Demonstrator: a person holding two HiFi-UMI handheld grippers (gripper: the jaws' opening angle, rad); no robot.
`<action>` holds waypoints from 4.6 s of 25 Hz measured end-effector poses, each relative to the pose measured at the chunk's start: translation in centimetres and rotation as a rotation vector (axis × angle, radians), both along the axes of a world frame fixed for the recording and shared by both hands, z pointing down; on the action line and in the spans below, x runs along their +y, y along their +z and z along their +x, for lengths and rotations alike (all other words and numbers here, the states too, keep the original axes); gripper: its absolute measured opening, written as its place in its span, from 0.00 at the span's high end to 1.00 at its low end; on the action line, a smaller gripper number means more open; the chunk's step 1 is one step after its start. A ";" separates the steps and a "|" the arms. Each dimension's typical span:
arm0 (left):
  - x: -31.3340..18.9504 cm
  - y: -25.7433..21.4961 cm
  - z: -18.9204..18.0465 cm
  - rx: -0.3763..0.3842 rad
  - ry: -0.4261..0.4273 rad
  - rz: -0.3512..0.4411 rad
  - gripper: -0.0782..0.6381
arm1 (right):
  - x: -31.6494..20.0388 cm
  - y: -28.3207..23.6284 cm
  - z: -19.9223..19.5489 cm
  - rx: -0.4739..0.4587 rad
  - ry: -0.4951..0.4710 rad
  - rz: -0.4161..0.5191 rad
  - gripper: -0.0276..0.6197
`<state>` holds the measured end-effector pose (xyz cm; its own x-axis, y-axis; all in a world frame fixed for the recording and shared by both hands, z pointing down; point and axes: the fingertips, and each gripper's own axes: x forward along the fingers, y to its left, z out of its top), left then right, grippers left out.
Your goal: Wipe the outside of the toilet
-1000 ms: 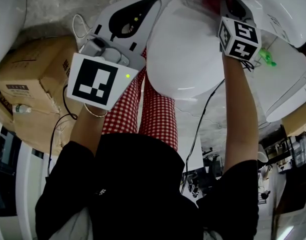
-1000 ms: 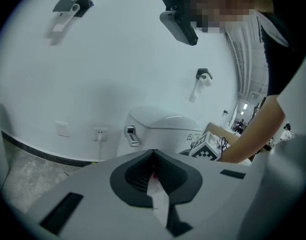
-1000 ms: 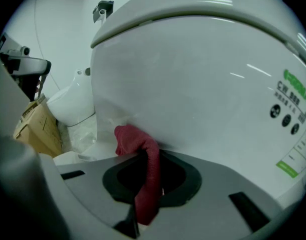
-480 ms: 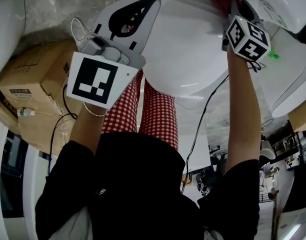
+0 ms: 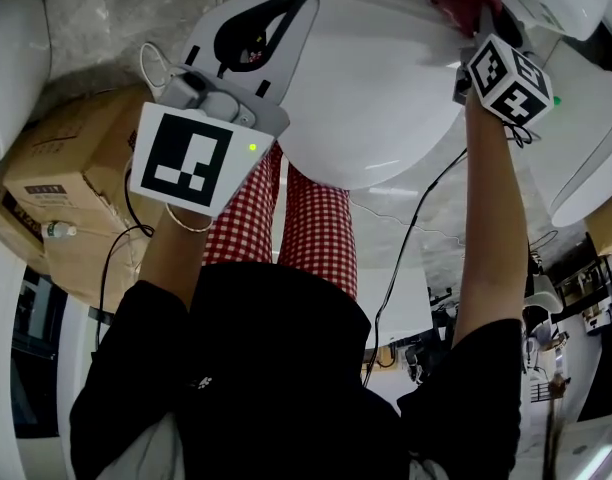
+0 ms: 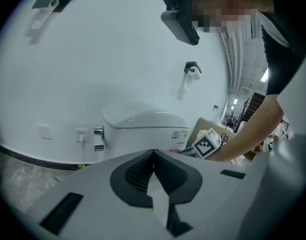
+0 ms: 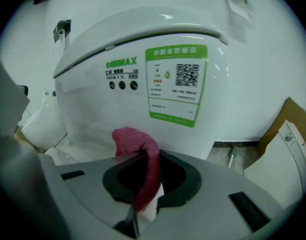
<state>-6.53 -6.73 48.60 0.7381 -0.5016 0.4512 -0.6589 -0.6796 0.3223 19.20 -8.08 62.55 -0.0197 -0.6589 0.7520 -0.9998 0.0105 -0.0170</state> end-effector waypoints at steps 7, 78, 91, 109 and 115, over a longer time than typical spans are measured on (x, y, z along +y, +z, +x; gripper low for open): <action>0.5 -0.4 1.5 0.003 0.026 0.006 0.88 | 1.7 0.3 3.0 -0.008 0.057 0.008 0.87; 16.2 -44.6 6.2 0.212 0.489 0.545 0.88 | 28.5 -59.5 -10.4 -0.217 0.007 1.013 0.87; 22.1 -44.4 8.7 0.147 0.540 0.531 0.88 | 29.9 -58.9 -10.8 -0.363 -0.088 1.000 0.87; 32.3 -45.2 19.3 0.130 0.527 0.474 0.88 | 39.4 -58.9 0.6 -0.422 -0.175 0.990 0.87; 32.9 -45.4 22.5 0.115 0.462 0.496 0.88 | 40.7 -58.7 5.6 -0.463 -0.175 1.001 0.87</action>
<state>16.01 26.16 3.25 0.9554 -0.2509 0.1556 -0.2462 -0.9680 -0.0489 24.80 32.63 3.88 -0.3119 -0.9241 -0.2207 -0.8826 0.3678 -0.2928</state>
